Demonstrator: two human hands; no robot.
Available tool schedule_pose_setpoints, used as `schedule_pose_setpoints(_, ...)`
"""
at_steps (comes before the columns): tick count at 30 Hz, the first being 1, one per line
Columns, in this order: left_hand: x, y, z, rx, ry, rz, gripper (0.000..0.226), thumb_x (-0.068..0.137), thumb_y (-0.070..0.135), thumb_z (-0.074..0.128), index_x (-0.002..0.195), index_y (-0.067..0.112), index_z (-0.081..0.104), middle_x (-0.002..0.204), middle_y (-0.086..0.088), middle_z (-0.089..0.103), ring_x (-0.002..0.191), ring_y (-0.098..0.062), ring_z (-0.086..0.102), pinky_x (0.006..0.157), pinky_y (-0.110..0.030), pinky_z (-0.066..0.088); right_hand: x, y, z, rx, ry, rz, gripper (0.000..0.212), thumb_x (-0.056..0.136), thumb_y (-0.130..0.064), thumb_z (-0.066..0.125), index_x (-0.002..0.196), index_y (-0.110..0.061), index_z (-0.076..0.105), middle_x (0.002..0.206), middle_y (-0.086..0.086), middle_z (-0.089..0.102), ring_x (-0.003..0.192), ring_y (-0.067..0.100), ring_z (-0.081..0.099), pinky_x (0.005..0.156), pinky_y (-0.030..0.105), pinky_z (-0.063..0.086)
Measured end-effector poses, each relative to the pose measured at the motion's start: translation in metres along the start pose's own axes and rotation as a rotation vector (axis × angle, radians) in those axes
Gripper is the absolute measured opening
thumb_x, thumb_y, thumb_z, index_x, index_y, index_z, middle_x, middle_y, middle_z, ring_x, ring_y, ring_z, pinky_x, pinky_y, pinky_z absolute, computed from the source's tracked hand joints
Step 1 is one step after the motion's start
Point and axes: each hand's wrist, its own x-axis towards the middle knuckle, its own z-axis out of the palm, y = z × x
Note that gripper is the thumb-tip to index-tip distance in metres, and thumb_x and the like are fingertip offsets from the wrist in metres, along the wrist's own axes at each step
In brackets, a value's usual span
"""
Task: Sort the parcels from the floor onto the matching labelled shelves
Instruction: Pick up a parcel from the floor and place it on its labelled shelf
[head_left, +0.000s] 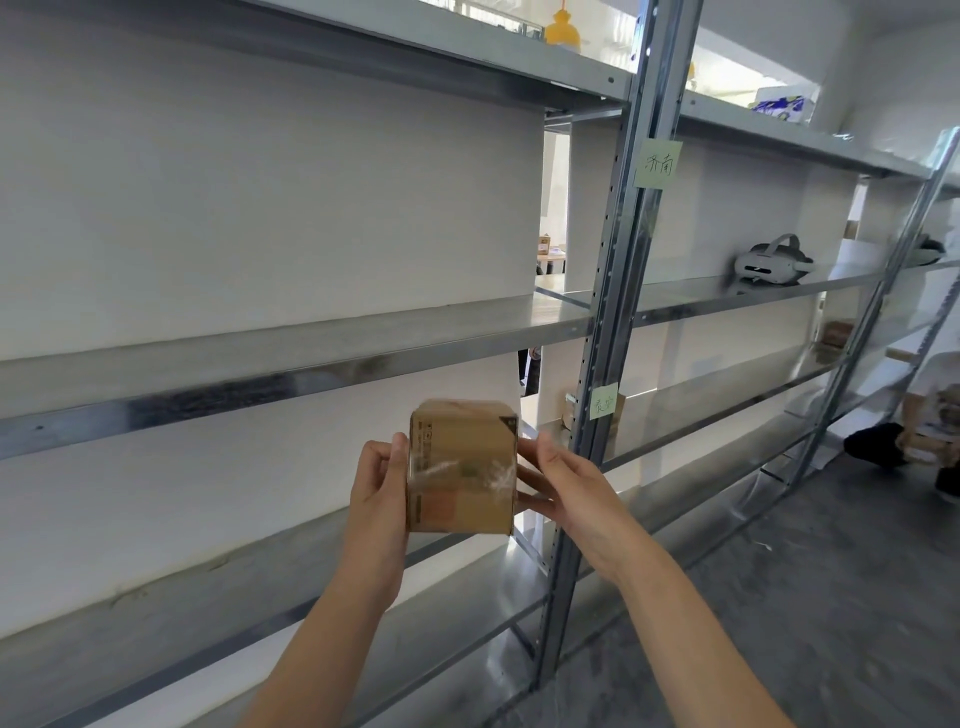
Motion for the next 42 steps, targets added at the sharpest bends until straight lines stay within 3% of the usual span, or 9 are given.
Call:
schedule_pose_setpoints(6,-0.001,-0.006,0.004,0.041,-0.059,0.115,0.006,0.104,0.033,0.049,0.102,0.031,0.055,0.14,0.012,0.058,0.131,-0.016,0.056,0.106,-0.055,0.05,0.0,-0.004,0.01,0.045,0.123,-0.08,0.046,0.087,-0.048,0.052,0.114,-0.012,0.065,0.105,0.0,0.075,0.107,0.021,0.069,0.09,0.033,0.058)
schedule_pose_setpoints(9,-0.001,-0.009,0.003,0.055,-0.062,0.139,0.018,0.105,0.033,0.048,0.116,0.046,0.055,0.142,0.013,0.056,0.133,-0.018,0.055,0.106,-0.055,0.05,-0.003,-0.006,0.013,0.076,0.134,-0.087,0.059,0.078,-0.055,0.052,0.113,-0.008,0.06,0.109,-0.001,0.074,0.105,0.017,0.069,0.094,0.034,0.056)
schedule_pose_setpoints(14,-0.004,-0.008,0.003,0.015,-0.059,0.182,0.017,0.107,0.021,0.046,0.115,0.031,0.056,0.142,0.015,0.058,0.13,-0.016,0.057,0.101,-0.051,0.055,-0.006,-0.007,0.017,0.186,0.094,-0.122,0.029,0.088,-0.043,0.057,0.087,-0.014,0.053,0.126,-0.004,0.069,0.112,0.019,0.067,0.098,0.037,0.053)
schedule_pose_setpoints(16,-0.006,-0.006,0.003,-0.004,-0.082,0.2,0.016,0.107,0.022,0.044,0.112,0.027,0.058,0.144,0.019,0.057,0.131,-0.014,0.057,0.094,-0.048,0.059,-0.007,-0.005,0.015,0.244,0.082,-0.106,0.019,0.098,-0.03,0.054,0.092,-0.012,0.052,0.125,-0.002,0.069,0.108,0.019,0.067,0.086,0.032,0.055)
schedule_pose_setpoints(20,-0.011,-0.006,0.005,0.026,-0.107,0.257,0.018,0.106,0.02,0.042,0.117,0.014,0.055,0.147,0.016,0.054,0.123,-0.006,0.061,0.068,-0.02,0.061,-0.008,0.002,0.014,0.289,0.092,-0.101,0.012,0.102,-0.02,0.048,0.111,-0.016,0.056,0.115,0.001,0.067,0.101,0.018,0.064,0.076,0.03,0.054)
schedule_pose_setpoints(27,-0.013,-0.007,0.008,-0.038,-0.137,0.273,0.026,0.098,0.026,0.053,0.119,0.018,0.065,0.151,0.022,0.046,0.125,0.008,0.054,0.069,-0.019,0.06,-0.004,0.006,0.011,0.402,0.065,-0.122,0.029,0.098,-0.028,0.056,0.127,-0.023,0.055,0.119,0.0,0.068,0.109,0.02,0.064,0.078,0.033,0.056)
schedule_pose_setpoints(32,-0.007,-0.01,0.006,0.02,-0.146,0.371,0.036,0.103,-0.001,0.046,0.111,0.016,0.076,0.154,0.02,0.044,0.137,0.007,0.045,0.08,-0.016,0.057,0.001,0.018,0.007,0.51,0.055,-0.11,0.024,0.104,-0.023,0.045,0.124,-0.027,0.057,0.105,-0.005,0.073,0.103,0.018,0.064,0.088,0.043,0.055)
schedule_pose_setpoints(36,-0.008,-0.007,0.006,-0.045,-0.173,0.355,0.036,0.094,-0.009,0.05,0.123,0.0,0.069,0.156,0.014,0.042,0.133,0.012,0.046,0.087,-0.013,0.055,0.005,0.022,0.006,0.533,0.046,-0.097,0.027,0.105,-0.024,0.041,0.128,-0.026,0.055,0.111,-0.002,0.071,0.107,0.021,0.063,0.09,0.046,0.054)
schedule_pose_setpoints(42,-0.005,-0.005,-0.001,0.08,-0.116,0.306,0.068,0.101,-0.007,0.047,0.139,0.05,0.046,0.162,0.02,0.032,0.143,0.009,0.036,0.108,-0.025,0.049,0.009,0.028,0.001,0.552,0.012,-0.099,0.032,0.105,-0.026,0.04,0.135,-0.025,0.052,0.118,0.001,0.068,0.105,0.019,0.064,0.075,0.035,0.057)
